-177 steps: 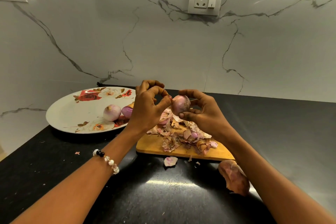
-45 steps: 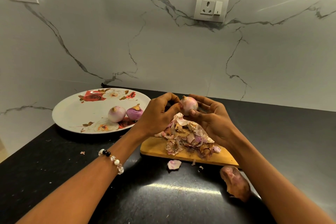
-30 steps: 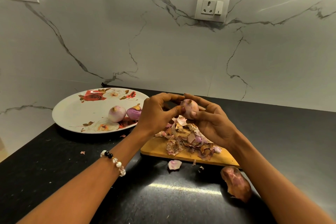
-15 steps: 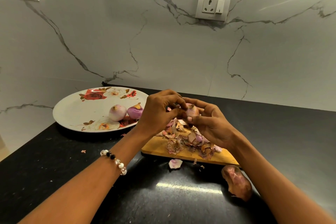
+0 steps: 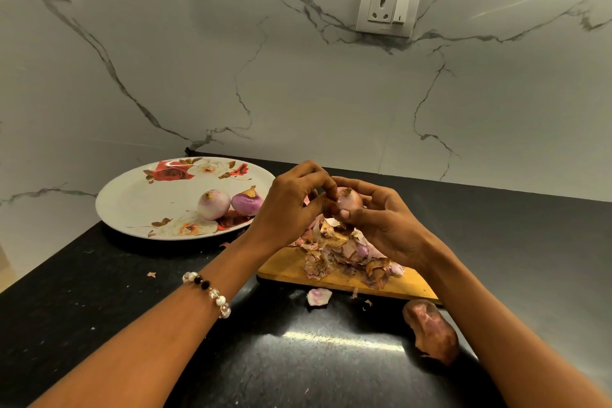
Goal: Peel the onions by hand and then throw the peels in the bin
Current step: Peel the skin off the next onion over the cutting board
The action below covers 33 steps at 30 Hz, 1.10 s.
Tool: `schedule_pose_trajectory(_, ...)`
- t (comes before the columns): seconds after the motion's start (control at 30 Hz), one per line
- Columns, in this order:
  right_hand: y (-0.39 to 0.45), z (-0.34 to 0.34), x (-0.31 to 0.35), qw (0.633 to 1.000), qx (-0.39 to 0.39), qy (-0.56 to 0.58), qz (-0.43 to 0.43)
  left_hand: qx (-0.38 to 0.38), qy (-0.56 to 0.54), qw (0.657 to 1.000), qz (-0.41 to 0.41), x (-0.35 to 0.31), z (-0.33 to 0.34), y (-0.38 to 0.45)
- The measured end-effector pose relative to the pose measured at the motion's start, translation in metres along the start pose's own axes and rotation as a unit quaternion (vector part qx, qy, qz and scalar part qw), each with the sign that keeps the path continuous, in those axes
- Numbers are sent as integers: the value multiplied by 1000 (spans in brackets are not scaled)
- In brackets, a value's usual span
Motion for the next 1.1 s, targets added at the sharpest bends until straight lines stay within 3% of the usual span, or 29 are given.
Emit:
schedule_pose_trajectory(0.37,2,-4,-5,999,-16,-29,5,-6,-11,1000,5,1,-1,-1)
schedule_pose_trajectory(0.57,-1,-3,0,995,-25,-97,3,28,18,999,18,3,9,-4)
schedule_pose_trajectory(0.7,-2,-1,3,995,-19,-96,0,4,-5,1000,13,2,2,0)
schedule_pose_trajectory(1.1,-2,2,1,998,-6,-64,6,35,58,992,105,-7,-3,-2)
Point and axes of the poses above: each hand's wrist, its own y-axis towards the middle knuckle, its own z-axis out of the palm, x = y × z, the point moved 7 cm from there along y, towards the middle knuckle, and after that the axes turned 2 degrees about -x, right-handed, at the moved point
